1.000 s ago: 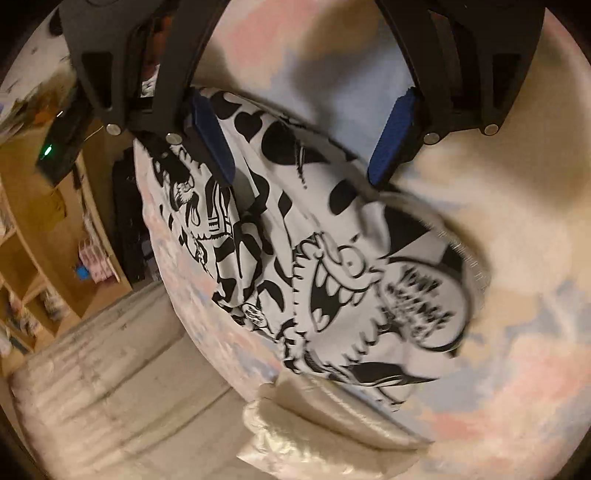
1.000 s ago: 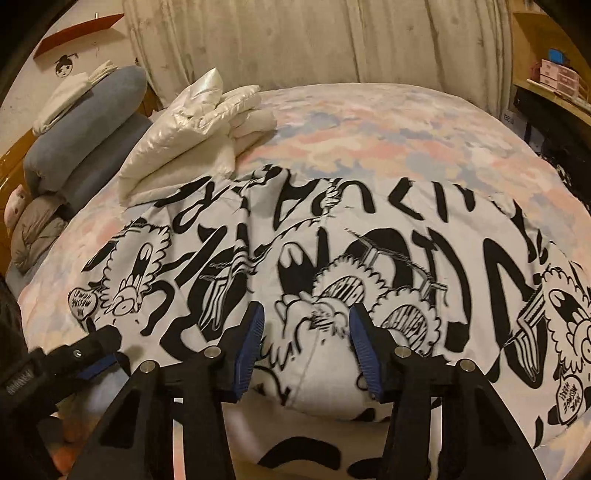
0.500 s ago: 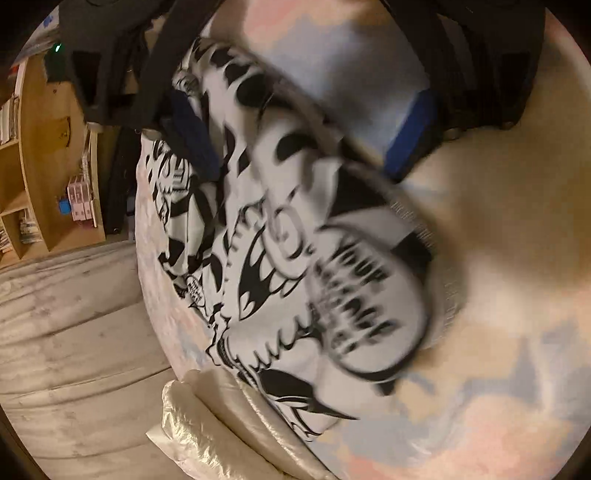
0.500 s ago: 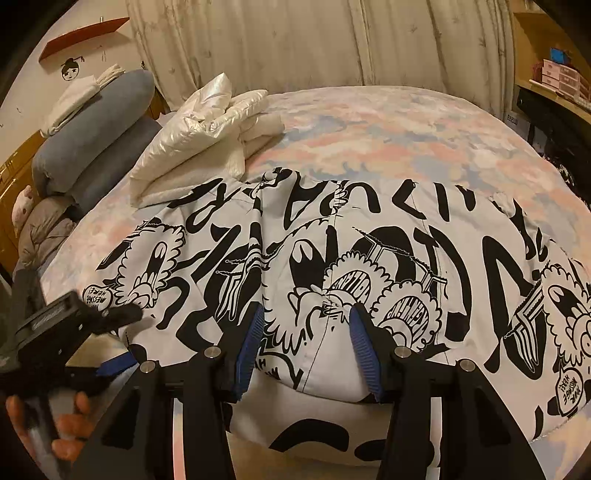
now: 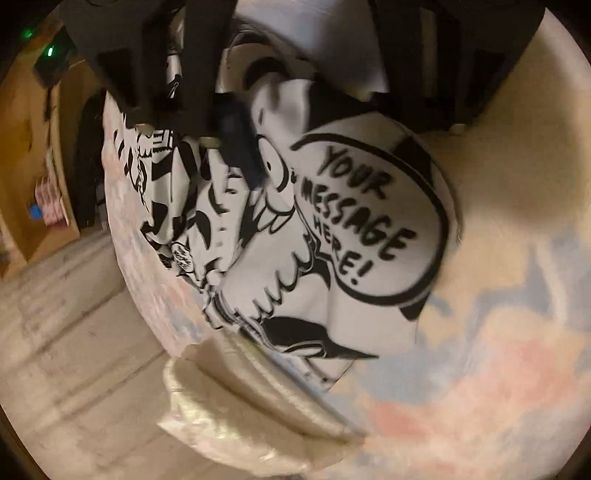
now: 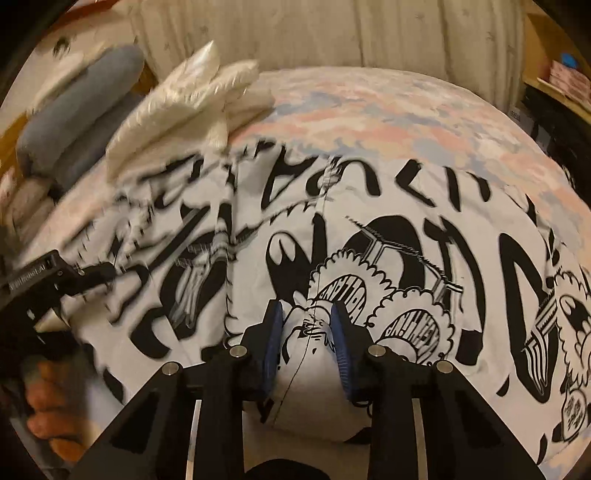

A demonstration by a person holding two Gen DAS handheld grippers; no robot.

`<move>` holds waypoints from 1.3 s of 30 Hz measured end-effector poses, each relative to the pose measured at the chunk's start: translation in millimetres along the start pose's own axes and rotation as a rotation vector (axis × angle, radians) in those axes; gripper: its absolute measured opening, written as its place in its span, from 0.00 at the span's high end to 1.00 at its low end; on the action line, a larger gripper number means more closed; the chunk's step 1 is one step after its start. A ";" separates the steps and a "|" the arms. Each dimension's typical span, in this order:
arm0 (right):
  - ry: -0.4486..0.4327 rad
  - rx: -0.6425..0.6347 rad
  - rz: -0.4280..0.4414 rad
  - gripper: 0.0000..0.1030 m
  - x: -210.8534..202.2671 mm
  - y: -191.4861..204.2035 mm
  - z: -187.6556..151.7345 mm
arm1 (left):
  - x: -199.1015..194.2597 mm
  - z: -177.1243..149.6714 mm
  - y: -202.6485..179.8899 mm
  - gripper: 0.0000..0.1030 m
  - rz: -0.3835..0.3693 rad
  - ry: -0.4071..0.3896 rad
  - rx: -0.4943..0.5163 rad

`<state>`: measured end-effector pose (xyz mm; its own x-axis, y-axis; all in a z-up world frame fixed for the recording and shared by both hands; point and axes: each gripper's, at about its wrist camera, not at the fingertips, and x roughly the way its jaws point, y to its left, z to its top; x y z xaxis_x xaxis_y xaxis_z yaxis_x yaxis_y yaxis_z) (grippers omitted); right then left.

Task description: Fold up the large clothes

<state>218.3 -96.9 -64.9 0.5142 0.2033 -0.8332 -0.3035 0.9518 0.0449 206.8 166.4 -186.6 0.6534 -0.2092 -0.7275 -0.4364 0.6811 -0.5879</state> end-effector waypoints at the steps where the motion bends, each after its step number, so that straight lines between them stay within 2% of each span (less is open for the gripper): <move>1: 0.009 -0.003 0.004 0.74 3.3 -0.2 -0.5 | -3.5 0.4 -4.2 0.73 0.002 -0.017 0.034; 4: 0.023 0.009 0.032 0.74 7.5 -4.3 -2.1 | -21.2 -2.3 -26.3 0.83 0.007 -0.099 0.182; 8: 0.033 0.011 0.057 0.74 8.8 -7.6 -6.0 | -47.1 -12.2 -72.9 0.87 -0.013 -0.204 0.408; 13: 0.064 0.088 0.167 0.73 10.8 -26.5 -6.5 | -72.0 -32.7 -141.7 0.88 -0.094 -0.267 0.630; 16: 0.085 0.115 0.241 0.73 10.2 -37.4 -9.3 | -75.4 -47.4 -183.8 0.89 -0.153 -0.248 0.709; 19: 0.116 0.176 0.350 0.73 4.3 -55.6 -16.2 | -68.1 -66.6 -228.9 0.89 -0.202 -0.200 0.779; 21: 0.138 0.220 0.419 0.73 -6.6 -72.1 -22.1 | -62.3 -85.3 -256.5 0.89 -0.219 -0.168 0.839; 23: 0.139 0.273 0.449 0.73 -26.2 -97.2 -28.7 | -54.7 -103.8 -281.4 0.89 -0.237 -0.143 0.885; 24: 0.120 0.294 0.428 0.73 -38.9 -112.1 -31.7 | -50.1 -114.9 -294.2 0.89 -0.249 -0.132 0.910; 25: 0.086 0.312 0.367 0.73 -55.3 -131.3 -35.8 | -45.6 -126.8 -306.2 0.89 -0.257 -0.121 0.932; 27: 0.017 0.364 0.186 0.73 -86.0 -174.3 -43.6 | -37.5 -150.8 -327.0 0.89 -0.272 -0.102 0.970; 29: -0.050 0.477 0.021 0.73 -115.8 -226.6 -56.2 | -27.0 -179.1 -347.7 0.89 -0.293 -0.077 1.013; 32: -0.133 0.647 -0.110 0.73 -148.6 -287.3 -74.8 | -10.8 -227.1 -369.8 0.89 -0.308 -0.035 1.086; 35: -0.156 0.706 -0.220 0.73 -162.2 -321.1 -84.6 | 17.3 -282.1 -378.9 0.89 -0.272 0.029 1.177; 39: -0.103 0.755 -0.240 0.73 -152.3 -343.1 -96.4 | 57.8 -333.0 -373.0 0.89 -0.202 0.104 1.270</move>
<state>166.8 -476.6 -6.6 0.5791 -0.0416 -0.8142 0.4311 0.8633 0.2625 201.4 -333.4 -127.2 0.5622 -0.4008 -0.7234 0.5924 0.8055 0.0140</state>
